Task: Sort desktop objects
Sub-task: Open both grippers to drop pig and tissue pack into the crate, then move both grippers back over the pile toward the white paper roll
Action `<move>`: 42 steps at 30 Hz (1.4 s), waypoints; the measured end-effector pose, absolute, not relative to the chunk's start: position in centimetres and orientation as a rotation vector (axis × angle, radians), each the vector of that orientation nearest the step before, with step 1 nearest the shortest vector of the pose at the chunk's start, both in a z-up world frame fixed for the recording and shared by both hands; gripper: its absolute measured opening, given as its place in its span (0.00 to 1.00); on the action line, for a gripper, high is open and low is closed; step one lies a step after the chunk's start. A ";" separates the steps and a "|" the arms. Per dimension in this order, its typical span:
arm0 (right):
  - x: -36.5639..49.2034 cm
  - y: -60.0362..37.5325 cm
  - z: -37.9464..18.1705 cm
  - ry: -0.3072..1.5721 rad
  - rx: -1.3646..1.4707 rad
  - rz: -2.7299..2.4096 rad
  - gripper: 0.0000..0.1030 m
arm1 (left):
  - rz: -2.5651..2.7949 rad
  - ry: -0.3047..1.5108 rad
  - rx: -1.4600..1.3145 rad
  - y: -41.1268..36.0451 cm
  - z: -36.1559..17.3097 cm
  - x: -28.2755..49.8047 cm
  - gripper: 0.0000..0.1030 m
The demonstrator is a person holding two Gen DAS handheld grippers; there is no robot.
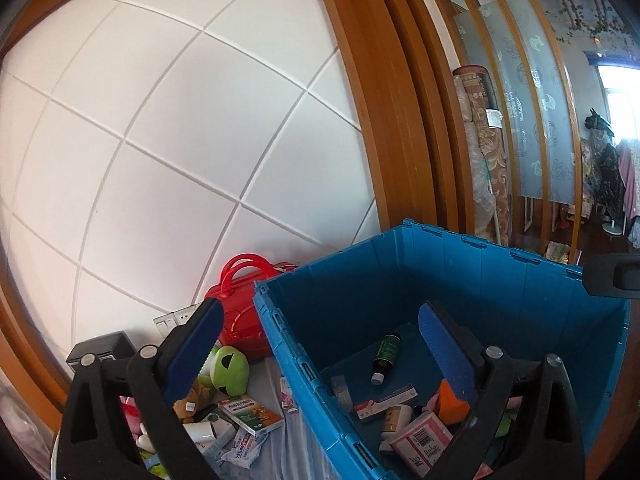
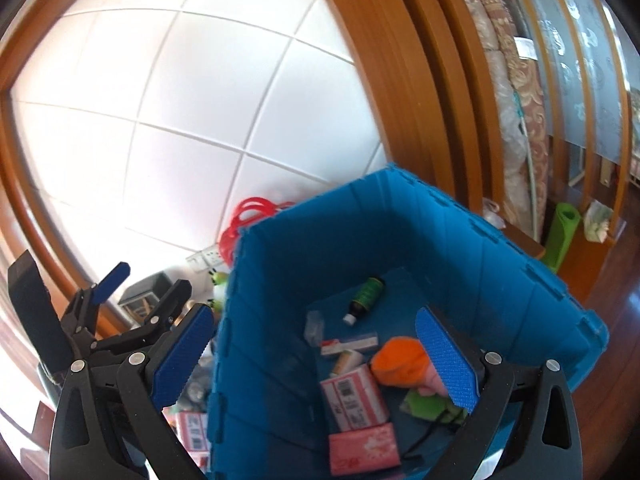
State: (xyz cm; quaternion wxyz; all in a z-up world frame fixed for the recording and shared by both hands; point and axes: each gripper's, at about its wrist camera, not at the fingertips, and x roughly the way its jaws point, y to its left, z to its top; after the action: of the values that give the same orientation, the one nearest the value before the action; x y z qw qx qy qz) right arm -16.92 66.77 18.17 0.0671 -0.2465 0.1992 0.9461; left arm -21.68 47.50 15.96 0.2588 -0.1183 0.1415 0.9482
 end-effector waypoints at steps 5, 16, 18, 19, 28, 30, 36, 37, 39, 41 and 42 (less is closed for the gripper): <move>-17.3 63.6 17.9 0.574 -0.738 2.912 1.00 | 2.634 0.331 -0.311 43.6 15.9 -21.6 0.96; -20.8 52.7 17.7 0.516 -0.788 3.040 1.00 | 2.781 0.297 -0.349 31.6 14.5 -23.6 0.96; -21.5 50.1 17.4 0.510 -0.796 3.057 1.00 | 2.803 0.291 -0.363 28.6 13.7 -24.0 0.96; -21.9 48.8 17.1 0.513 -0.798 3.066 1.00 | 2.819 0.287 -0.376 26.7 13.3 -24.3 0.96; -24.0 37.7 14.4 0.488 -0.810 3.109 1.00 | 2.994 0.306 -0.435 9.4 9.0 -25.3 0.96; -24.5 35.6 13.3 0.490 -0.846 3.110 1.00 | 3.011 0.281 -0.480 6.2 8.1 -25.6 0.96; -26.6 31.8 10.1 0.462 -1.040 3.089 1.00 | 3.064 0.313 -0.539 0.9 5.2 -25.4 0.96; -26.8 31.5 9.8 0.453 -1.057 3.091 1.00 | 3.070 0.321 -0.553 0.4 4.6 -25.4 0.96; -27.4 30.9 8.9 0.425 -1.095 3.086 1.00 | 3.070 0.312 -0.599 -0.8 3.2 -25.4 0.96; -28.3 30.2 7.6 0.405 -1.154 3.083 1.00 | 3.056 0.285 -0.669 -1.3 1.8 -25.5 0.96; -28.7 29.9 6.7 0.398 -1.197 3.077 1.00 | 3.039 0.276 -0.711 -1.2 1.0 -25.7 0.96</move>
State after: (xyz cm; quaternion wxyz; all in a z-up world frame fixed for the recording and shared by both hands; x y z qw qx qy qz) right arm -28.73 29.94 6.72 -0.0918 -0.3583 0.1191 0.9214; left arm -25.72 -1.25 0.99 0.0043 -0.2269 0.0881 0.9699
